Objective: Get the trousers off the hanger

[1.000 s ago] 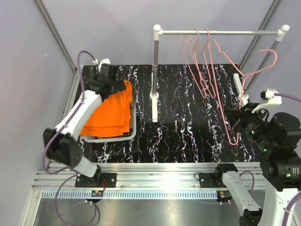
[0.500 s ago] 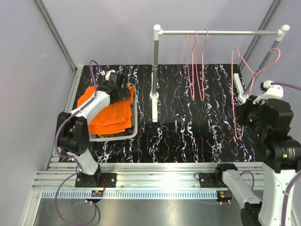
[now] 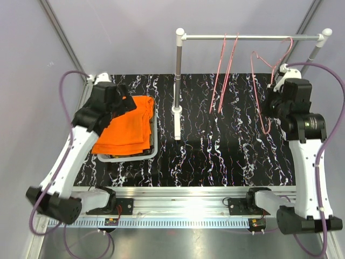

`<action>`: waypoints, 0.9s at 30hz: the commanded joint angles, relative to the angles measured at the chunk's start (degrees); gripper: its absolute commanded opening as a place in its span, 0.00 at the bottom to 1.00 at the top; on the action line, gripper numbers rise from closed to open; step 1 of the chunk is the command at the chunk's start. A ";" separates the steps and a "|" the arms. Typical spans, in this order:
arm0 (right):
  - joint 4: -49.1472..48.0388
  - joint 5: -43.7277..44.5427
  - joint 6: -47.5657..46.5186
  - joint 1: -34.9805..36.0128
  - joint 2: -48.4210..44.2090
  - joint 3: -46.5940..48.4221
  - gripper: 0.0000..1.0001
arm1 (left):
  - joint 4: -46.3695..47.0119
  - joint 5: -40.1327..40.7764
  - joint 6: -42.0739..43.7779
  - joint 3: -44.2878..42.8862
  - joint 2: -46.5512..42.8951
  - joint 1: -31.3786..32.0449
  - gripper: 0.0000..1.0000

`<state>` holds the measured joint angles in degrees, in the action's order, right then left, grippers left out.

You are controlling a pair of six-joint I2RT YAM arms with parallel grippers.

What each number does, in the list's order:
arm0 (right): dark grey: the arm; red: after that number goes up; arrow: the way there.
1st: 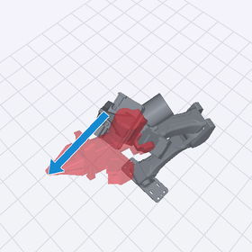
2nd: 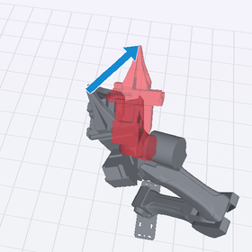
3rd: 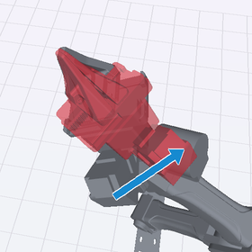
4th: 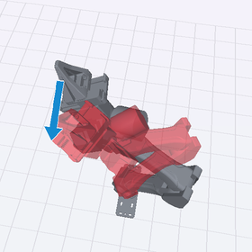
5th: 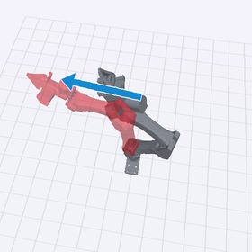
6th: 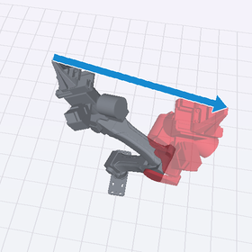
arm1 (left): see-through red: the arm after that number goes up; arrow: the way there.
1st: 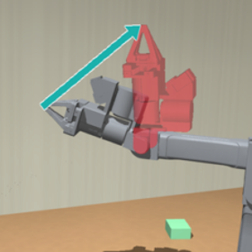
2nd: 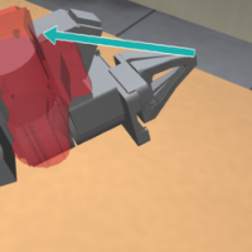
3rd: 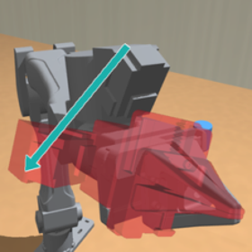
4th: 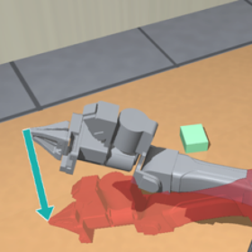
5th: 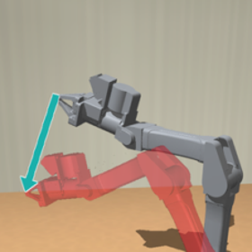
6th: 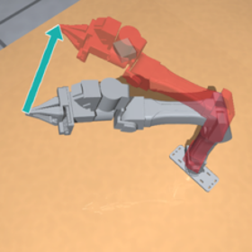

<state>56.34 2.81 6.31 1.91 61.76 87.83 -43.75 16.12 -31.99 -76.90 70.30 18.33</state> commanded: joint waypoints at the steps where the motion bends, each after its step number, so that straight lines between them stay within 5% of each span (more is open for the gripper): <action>1: -6.77 2.55 -2.79 -0.07 4.41 5.50 0.00 | -5.55 2.86 3.33 -1.94 -8.14 0.04 0.99; 10: -8.52 0.26 -1.91 1.42 17.60 12.10 0.00 | -10.04 0.49 11.68 1.14 -21.69 0.04 0.99; 14: -8.70 9.47 -3.66 6.94 21.38 11.49 0.00 | -10.05 0.58 15.98 3.60 -26.79 0.04 0.99; 27: -12.83 6.35 -1.12 12.50 22.53 6.56 0.00 | 4.01 5.23 15.38 21.87 -42.34 0.04 0.99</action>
<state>46.83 10.79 4.54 13.72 85.12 94.50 -46.37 18.70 -16.05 -57.28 29.56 18.33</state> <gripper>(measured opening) 0.070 0.987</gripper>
